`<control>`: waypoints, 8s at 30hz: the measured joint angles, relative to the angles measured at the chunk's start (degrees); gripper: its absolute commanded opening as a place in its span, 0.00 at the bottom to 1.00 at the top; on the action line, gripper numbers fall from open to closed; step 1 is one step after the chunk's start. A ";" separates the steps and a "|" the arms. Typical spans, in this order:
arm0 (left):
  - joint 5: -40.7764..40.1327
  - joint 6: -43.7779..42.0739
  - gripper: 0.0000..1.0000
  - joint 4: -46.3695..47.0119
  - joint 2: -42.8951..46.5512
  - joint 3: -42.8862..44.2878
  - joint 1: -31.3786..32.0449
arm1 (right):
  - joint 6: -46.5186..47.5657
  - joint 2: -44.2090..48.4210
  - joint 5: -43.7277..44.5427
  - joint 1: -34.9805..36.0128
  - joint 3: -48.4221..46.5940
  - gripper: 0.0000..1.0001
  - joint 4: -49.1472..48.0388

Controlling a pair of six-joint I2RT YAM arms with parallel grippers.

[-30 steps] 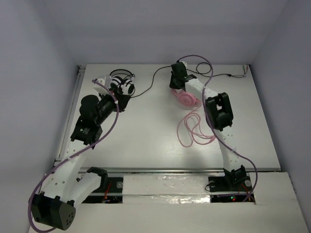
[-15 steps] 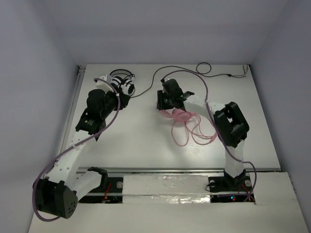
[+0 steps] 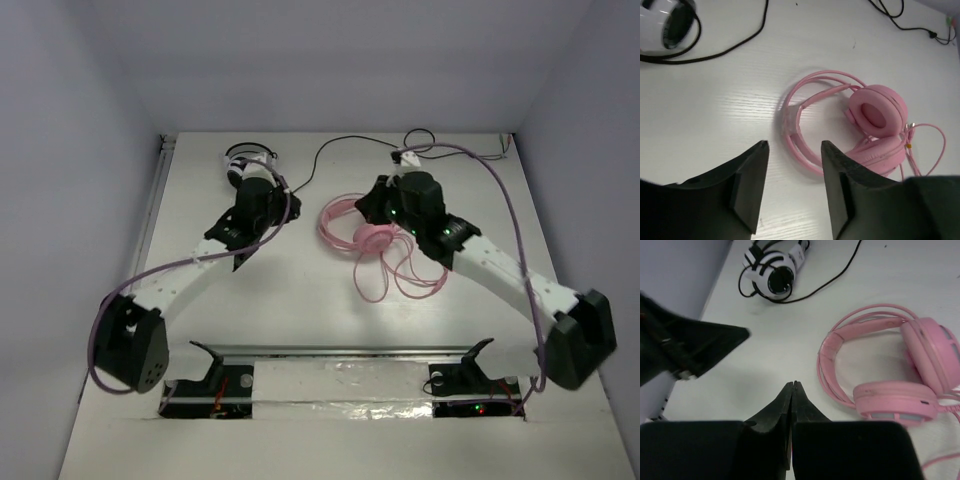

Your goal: Wrap the headphones

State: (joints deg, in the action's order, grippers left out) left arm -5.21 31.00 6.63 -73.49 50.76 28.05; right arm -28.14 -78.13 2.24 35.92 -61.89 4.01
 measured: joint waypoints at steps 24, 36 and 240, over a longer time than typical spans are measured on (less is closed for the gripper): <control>-7.28 -5.22 0.52 -7.80 -40.15 24.09 8.72 | -3.19 25.49 3.13 -0.28 15.87 0.53 -0.66; -11.34 -6.38 0.00 -9.42 -43.95 27.21 10.51 | -3.37 25.03 3.17 -0.28 15.89 0.53 -2.16; 13.75 -17.53 0.00 -22.40 6.80 10.25 -11.65 | 14.05 -6.29 5.38 27.17 -27.23 0.00 53.40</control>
State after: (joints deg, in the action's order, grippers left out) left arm 8.54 13.47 -15.77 -66.70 61.01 16.40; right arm -14.09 -84.42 7.62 63.09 -89.12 57.41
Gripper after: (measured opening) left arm 0.088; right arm 0.051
